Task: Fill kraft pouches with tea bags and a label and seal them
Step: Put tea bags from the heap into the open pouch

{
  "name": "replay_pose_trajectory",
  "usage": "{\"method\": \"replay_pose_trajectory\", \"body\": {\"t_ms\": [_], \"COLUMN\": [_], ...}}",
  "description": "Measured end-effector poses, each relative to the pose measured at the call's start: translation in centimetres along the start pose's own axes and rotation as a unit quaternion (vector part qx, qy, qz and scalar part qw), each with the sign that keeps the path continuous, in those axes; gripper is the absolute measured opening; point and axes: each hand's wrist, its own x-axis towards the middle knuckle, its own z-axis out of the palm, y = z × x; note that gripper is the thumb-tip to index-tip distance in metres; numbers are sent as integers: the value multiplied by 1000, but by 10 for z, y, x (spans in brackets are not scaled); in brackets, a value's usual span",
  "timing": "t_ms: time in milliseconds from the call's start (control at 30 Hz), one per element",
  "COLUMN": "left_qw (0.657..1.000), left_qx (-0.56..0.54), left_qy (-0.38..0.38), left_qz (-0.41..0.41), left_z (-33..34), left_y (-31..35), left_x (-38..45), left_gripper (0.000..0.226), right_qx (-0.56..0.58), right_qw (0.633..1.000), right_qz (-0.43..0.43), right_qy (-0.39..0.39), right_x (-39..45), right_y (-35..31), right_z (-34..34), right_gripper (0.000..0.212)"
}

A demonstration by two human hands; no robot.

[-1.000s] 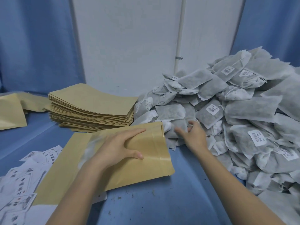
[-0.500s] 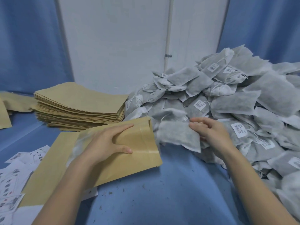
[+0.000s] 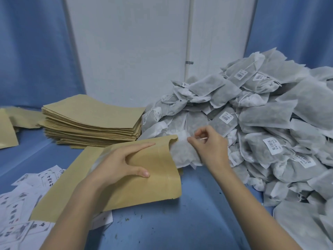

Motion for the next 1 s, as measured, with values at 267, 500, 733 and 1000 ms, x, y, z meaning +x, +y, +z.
{"method": "replay_pose_trajectory", "body": {"t_ms": [267, 500, 733, 1000], "left_qw": [1000, 1000, 1000, 999], "left_qx": [8, 23, 13, 34], "left_qy": [5, 6, -1, 19], "left_qz": [15, -8, -18, -26], "left_z": [9, 5, 6, 3], "left_y": [1, -4, -5, -8], "left_x": [3, 2, 2, 2], "left_gripper": [74, 76, 78, 77], "right_qx": [122, 182, -19, 147], "right_qw": [959, 928, 980, 967], "right_qz": [62, 61, 108, 200], "right_qy": [-248, -320, -165, -54], "right_x": [-36, -21, -16, 19], "right_y": [-18, 6, 51, 45], "right_z": [31, 9, 19, -42], "right_gripper": [15, 23, 89, 37]}}
